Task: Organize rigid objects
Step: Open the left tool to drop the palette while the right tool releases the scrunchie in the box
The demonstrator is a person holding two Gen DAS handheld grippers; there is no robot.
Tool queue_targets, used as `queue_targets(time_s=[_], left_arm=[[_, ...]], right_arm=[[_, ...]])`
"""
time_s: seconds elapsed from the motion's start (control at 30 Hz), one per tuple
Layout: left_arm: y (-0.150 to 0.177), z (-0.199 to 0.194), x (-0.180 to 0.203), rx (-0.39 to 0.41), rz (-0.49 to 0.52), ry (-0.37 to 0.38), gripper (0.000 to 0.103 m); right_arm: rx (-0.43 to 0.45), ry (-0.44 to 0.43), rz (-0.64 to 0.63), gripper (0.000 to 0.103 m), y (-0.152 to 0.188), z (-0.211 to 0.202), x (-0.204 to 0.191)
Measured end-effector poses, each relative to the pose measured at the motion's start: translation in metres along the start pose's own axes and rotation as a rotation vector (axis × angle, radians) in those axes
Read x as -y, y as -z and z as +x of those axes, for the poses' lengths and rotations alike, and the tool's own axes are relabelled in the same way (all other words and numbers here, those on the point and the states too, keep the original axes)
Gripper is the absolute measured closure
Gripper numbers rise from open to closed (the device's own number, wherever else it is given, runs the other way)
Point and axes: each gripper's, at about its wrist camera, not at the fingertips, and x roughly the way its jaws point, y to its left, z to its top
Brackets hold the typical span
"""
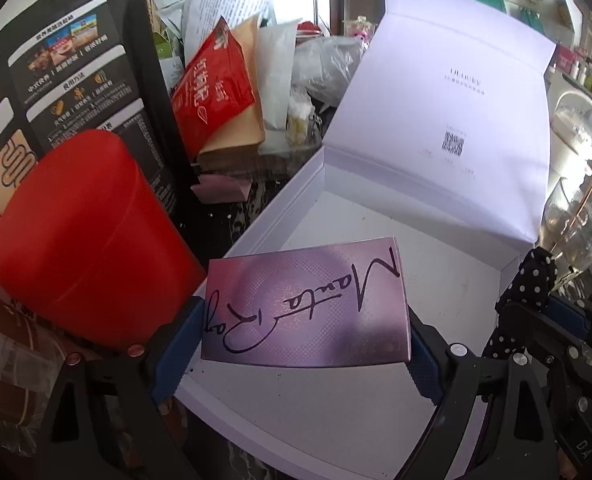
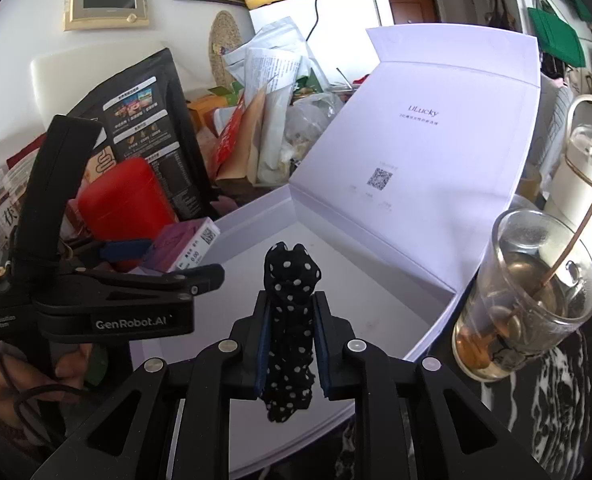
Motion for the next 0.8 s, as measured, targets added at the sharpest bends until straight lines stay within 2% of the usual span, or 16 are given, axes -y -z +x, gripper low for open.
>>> queue_targets(time_s=[0.1,0.17,0.23,0.3,0.47,0.8], left_arm=[[0.002,0.006,0.008,-0.036,0.027,-0.031,0.011],[0.002,0.009,0.01,-0.056,0.027,-0.015,0.011],[0.002,0.012,0.011,-0.084,0.02,0.004,0.011],[0.002,0.013,0.012,-0.094,0.016,0.006,0.011],[0.003,0.003,0.013,-0.082,0.017,-0.039,0.011],[0.004,-0.034,0.013,-0.04,0.001,-0.033,0.01]], right_arm=[[0.003,0.031,-0.017,0.082,0.001,0.0,-0.002],[-0.002,0.061,-0.038,0.079,0.002,0.001,-0.005],[-0.001,0.056,-0.032,0.073,0.001,0.0,-0.004],[0.007,0.059,-0.017,0.072,0.0,-0.004,-0.002],[0.016,0.081,0.004,0.072,-0.001,-0.011,0.003],[0.028,0.093,0.014,0.072,-0.003,-0.033,-0.003]])
